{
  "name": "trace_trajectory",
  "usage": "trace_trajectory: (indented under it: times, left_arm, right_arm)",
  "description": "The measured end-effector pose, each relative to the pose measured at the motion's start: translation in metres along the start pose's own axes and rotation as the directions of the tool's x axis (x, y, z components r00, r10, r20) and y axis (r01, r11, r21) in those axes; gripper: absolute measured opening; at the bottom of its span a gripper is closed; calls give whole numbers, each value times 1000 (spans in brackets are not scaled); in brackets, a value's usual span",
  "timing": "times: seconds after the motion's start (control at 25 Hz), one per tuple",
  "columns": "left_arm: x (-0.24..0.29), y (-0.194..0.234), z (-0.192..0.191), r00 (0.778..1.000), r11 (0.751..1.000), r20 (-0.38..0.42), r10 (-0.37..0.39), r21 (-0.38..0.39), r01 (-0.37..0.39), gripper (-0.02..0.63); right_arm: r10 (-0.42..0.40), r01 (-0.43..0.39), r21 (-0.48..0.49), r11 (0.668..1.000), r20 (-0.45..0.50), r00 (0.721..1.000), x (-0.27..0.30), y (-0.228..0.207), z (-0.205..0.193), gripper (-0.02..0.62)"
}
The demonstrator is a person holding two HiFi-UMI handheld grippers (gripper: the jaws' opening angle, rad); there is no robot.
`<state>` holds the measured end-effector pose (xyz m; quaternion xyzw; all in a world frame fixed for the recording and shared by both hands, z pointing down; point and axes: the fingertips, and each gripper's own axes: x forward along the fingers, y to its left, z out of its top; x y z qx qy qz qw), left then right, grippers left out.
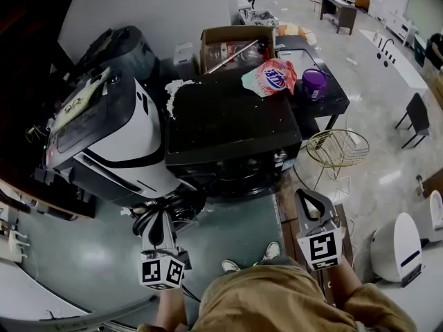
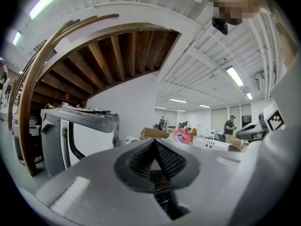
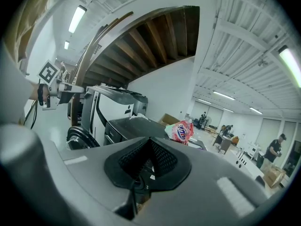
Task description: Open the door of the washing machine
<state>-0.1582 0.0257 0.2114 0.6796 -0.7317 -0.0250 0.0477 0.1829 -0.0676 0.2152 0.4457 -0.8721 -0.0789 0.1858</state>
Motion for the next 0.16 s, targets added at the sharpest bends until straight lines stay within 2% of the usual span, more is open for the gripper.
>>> trace_trajectory:
  times: [0.16]
  left_arm:
    - [1,1,-2,1000,1000,5,8,0,-8,61]
  right_arm:
    - [13,-13,-8,1000,5,1000,4,0,2,5]
